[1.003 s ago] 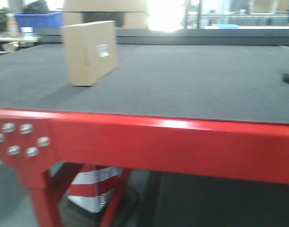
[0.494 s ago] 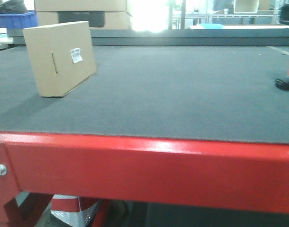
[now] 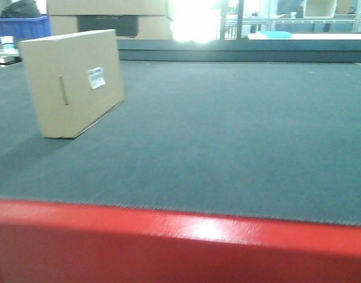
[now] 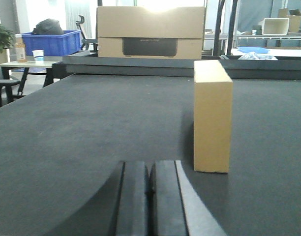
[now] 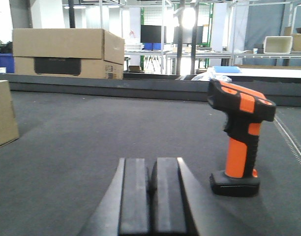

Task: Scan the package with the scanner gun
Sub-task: 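Turn and align the base alongside the table facing the cardboard box, then move the left gripper down onto the cardboard box and grasp it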

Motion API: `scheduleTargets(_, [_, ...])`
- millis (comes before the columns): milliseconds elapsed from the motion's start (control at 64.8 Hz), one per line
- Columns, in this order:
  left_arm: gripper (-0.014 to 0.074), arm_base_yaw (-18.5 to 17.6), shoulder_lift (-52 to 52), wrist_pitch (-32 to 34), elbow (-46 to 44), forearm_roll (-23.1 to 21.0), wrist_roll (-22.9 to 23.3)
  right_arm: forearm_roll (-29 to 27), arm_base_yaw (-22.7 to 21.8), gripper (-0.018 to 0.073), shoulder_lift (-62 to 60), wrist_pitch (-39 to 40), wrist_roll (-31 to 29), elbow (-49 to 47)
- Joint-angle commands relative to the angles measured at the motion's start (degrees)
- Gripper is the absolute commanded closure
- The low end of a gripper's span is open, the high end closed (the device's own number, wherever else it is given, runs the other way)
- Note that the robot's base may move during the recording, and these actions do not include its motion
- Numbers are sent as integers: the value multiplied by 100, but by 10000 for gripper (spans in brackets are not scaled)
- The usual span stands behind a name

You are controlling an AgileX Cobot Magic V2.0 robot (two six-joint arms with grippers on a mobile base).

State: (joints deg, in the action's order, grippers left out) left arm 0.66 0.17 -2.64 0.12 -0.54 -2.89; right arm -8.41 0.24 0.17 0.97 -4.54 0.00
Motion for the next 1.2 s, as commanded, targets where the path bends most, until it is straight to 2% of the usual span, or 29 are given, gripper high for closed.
scheduleTargets(0, [707,-42,-17,106,-12,-36,39,-1,-13,721,-17,81,-7,0])
scheduleTargets(1188, [707,-42,-17,106,-12,-36,39,-1,-13,721,-17,81,-7,0])
